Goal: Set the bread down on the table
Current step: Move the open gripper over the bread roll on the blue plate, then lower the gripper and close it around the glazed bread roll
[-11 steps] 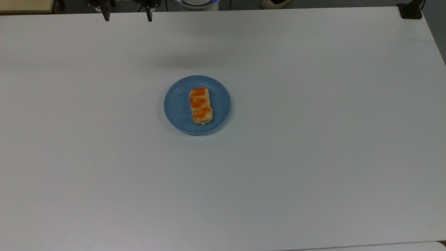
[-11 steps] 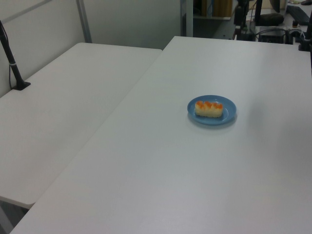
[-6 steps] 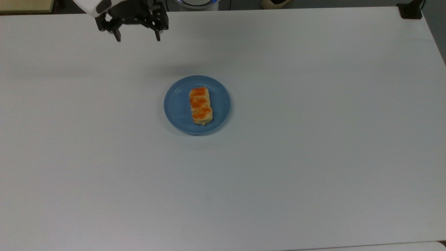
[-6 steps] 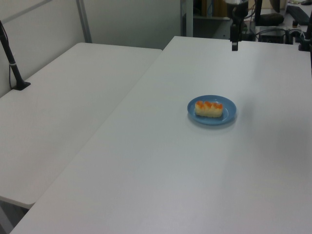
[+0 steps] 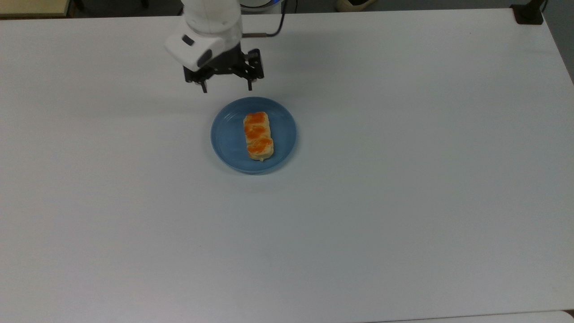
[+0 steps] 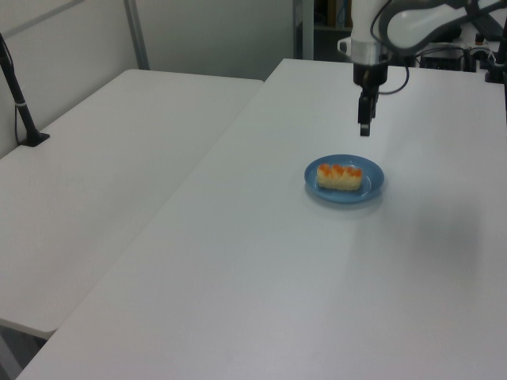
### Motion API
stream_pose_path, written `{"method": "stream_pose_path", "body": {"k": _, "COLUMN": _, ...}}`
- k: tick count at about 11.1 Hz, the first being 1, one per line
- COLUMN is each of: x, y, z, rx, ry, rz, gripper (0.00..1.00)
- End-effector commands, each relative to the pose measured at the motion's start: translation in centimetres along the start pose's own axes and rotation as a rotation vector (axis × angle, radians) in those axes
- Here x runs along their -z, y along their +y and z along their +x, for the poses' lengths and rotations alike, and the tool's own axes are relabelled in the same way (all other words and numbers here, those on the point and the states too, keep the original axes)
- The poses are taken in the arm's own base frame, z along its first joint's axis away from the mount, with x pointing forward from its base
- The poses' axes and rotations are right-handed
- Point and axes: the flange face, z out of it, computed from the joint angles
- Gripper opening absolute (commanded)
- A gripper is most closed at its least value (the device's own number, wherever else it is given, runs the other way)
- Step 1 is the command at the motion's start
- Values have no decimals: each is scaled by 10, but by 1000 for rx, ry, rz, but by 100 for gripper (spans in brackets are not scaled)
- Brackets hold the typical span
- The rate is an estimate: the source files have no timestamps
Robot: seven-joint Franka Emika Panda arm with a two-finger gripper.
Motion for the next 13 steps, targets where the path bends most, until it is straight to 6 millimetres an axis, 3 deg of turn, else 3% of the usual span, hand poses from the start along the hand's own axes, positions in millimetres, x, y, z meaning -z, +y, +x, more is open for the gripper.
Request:
{"method": "stream_pose_path", "body": {"k": 1, "x": -41, "y": -29, "z": 19, "rx": -48, "ry": 37, "rz": 12, "gripper": 98}}
{"method": "stream_pose_path", "body": {"k": 6, "x": -92, "y": -66, "z": 43, "rx": -69, "ry": 77, "rz": 30, "gripper": 97}}
{"method": "stream_pose_path", "body": {"k": 7, "x": -96, "y": -66, "z": 43, "rx": -67, "ry": 71, "rz": 29, "gripper": 85}}
{"method": "stream_pose_path", "body": {"k": 8, "x": -96, "y": -66, "z": 43, "rx": -67, "ry": 69, "rz": 28, "gripper": 56}}
{"method": "stream_pose_path", "body": {"k": 10, "x": -95, "y": -63, "z": 43, "rx": -64, "ry": 68, "rz": 25, "gripper": 24}}
{"method": "stream_pose_path", "body": {"k": 11, "x": -93, "y": -60, "z": 42, "rx": -67, "ry": 66, "rz": 25, "gripper": 17}}
{"method": "stream_pose_path", "body": {"k": 13, "x": -75, "y": -59, "z": 40, "rx": -70, "ry": 85, "rz": 22, "gripper": 16}}
